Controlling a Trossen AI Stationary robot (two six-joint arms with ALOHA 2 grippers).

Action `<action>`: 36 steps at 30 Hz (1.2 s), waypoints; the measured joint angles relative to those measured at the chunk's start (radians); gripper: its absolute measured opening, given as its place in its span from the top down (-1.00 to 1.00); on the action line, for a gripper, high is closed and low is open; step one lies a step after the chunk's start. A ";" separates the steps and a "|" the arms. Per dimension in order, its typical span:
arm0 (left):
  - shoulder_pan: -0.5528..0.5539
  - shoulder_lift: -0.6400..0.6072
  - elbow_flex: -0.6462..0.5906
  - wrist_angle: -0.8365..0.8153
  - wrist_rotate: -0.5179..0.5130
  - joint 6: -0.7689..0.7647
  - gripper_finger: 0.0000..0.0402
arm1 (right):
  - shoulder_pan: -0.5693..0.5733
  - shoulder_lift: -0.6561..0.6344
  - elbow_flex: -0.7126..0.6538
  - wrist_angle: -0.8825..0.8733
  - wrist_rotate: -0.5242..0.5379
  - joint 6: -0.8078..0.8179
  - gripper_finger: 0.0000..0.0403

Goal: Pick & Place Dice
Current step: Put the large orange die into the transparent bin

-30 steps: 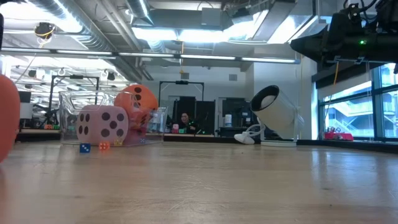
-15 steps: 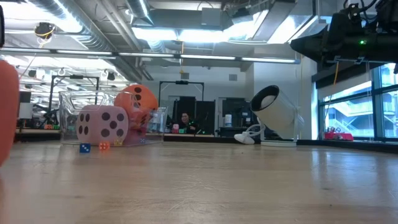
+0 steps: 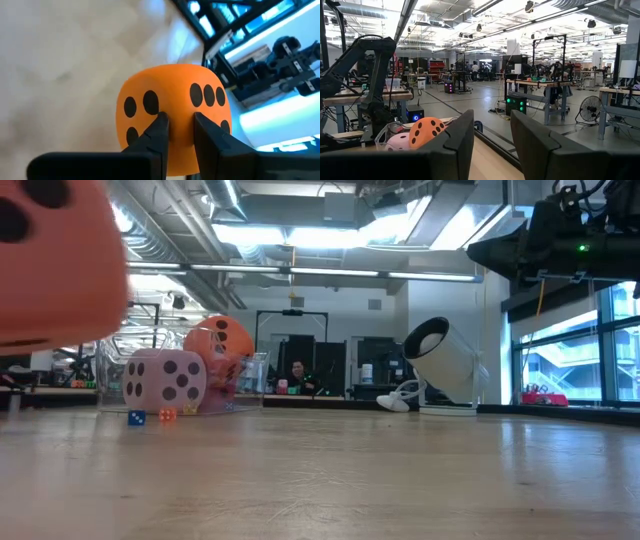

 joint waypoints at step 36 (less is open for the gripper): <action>0.400 -0.167 0.038 0.163 -0.144 1.147 0.78 | 0.000 0.000 0.000 0.000 0.000 0.000 0.36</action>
